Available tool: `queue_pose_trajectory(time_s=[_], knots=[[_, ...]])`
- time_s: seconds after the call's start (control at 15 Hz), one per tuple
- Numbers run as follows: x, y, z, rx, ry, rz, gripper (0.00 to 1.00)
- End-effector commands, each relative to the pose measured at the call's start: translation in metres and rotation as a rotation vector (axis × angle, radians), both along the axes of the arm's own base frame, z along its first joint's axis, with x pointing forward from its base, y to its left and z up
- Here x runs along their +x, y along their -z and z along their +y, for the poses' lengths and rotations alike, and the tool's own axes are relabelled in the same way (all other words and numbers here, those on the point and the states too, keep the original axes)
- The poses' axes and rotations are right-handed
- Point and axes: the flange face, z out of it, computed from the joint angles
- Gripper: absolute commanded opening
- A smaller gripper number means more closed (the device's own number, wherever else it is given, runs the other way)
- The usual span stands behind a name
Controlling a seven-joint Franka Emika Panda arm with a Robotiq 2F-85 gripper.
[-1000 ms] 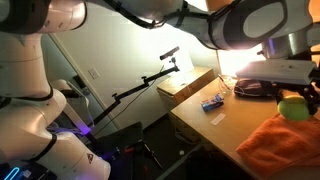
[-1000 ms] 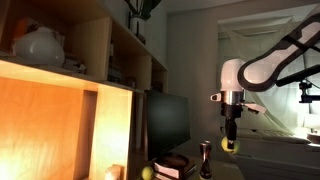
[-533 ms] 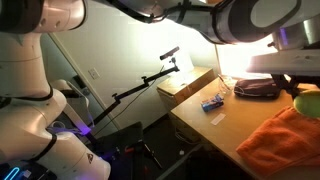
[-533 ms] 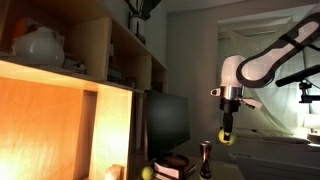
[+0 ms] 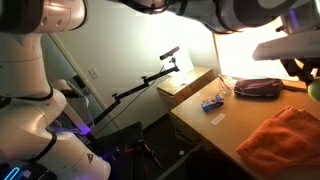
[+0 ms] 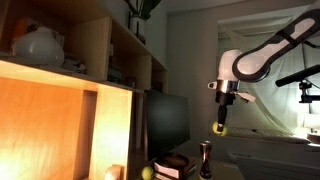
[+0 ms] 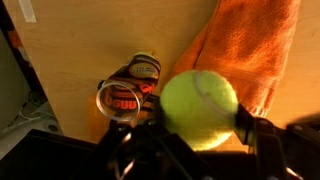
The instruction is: Put the ball in the object
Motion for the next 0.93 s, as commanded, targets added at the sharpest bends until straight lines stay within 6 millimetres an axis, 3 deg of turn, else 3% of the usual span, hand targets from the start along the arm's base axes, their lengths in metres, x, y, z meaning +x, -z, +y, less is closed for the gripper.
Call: queue_pose_trajectory(time_s=[0.0,0.6,0.67,0.87], knots=[[0.0003,-0.0007,-0.0002,0.000,0.000,0.000,0.67],[0.0003,-0.0006,-0.0001,0.000,0.000,0.000,0.67],[0.0016,-0.0013,-0.0007,0.009,0.009,-0.005,0.42],[0.0087,-0.0027,-0.0057,-0.004,0.023,0.003,0.42]])
